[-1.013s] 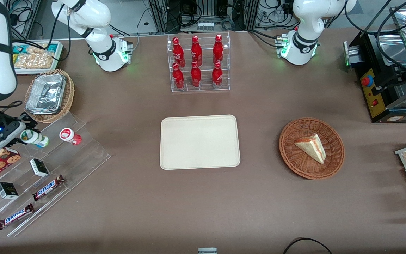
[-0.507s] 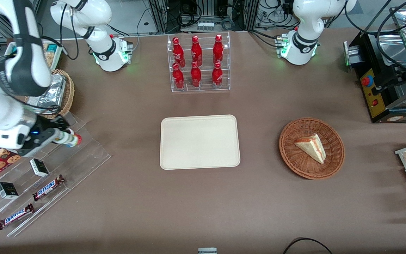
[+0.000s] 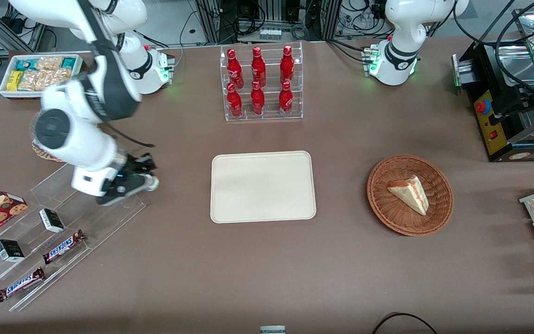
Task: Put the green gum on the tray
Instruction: 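Lift the gum bottle and carry it over the cream tray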
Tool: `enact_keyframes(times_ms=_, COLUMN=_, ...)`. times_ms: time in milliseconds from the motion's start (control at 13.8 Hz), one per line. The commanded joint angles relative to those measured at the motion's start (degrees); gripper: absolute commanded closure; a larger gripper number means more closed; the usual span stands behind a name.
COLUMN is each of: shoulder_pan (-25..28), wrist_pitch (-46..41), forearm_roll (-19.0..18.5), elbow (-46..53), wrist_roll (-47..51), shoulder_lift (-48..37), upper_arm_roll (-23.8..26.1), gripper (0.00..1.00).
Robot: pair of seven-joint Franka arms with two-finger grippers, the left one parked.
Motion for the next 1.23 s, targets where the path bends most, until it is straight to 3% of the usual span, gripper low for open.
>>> enact_keyframes(times_ms=0, shoulder_pan=4.1, wrist_pitch=-1.6, forearm_roll=2.1, elbow=8.1, wrist_roll=8.7, shoulder_lift=7.0, upper_arm_roll=-0.5, gripper=1.0)
enact_keyframes(times_ms=434, shoulder_pan=13.4, wrist_pitch=3.6, forearm_roll=2.8, elbow=13.2, wrist_roll=26.1, shoulder_lift=15.3, upper_arm_roll=-0.5, gripper=1.0)
enact_keyframes(times_ms=724, shoulder_pan=18.5, wrist_pitch=11.7, forearm_roll=2.7, elbow=14.1, wrist_roll=35.3, shoulder_lift=19.9, upper_arm_roll=-0.5, gripper=1.0)
enact_keyframes(times_ms=1158, shoulder_pan=22.9, wrist_pitch=18.6, forearm_roll=2.6, elbow=17.4, wrist_roll=42.7, shoulder_lift=26.5, upper_arm_roll=-0.6, gripper=1.0)
